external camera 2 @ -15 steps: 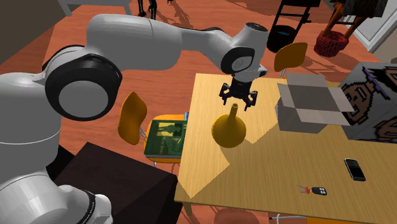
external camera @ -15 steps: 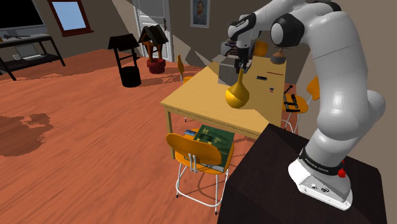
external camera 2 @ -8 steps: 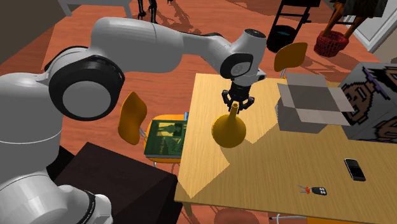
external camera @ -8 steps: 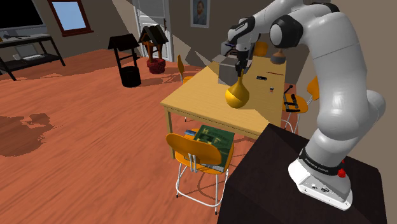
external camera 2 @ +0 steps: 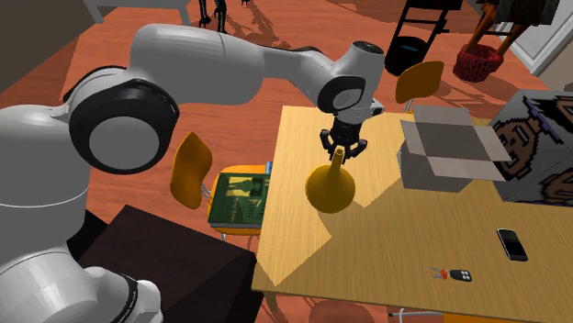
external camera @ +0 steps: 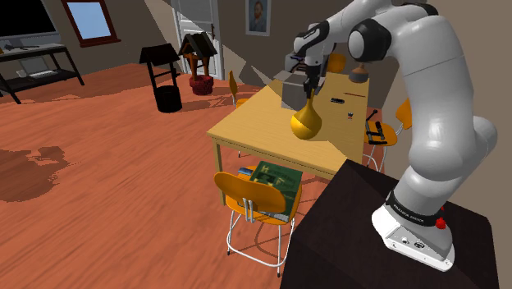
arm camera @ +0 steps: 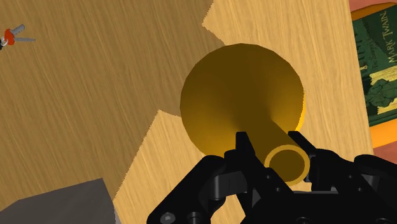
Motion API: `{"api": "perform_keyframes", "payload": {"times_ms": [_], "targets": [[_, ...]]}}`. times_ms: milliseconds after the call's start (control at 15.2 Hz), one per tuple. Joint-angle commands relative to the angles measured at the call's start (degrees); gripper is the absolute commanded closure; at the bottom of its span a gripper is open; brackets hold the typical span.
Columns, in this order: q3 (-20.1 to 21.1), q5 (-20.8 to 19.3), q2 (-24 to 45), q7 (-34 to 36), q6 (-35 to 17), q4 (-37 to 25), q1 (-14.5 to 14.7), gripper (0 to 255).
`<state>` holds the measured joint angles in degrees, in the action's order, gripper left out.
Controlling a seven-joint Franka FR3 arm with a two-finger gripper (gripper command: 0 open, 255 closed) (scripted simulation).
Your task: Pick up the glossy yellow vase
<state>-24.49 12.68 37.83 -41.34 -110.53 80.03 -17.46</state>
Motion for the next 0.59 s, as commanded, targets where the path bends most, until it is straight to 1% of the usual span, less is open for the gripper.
{"api": "perform_keyframes", "payload": {"times_ms": [0, 528], "targets": [[-0.11, -0.16, -0.4, 0.1, 0.96, -0.61, 0.02, 255], [-0.6, -0.91, -2.1, 0.45, 6.08, -4.18, -0.11, 255]]}}
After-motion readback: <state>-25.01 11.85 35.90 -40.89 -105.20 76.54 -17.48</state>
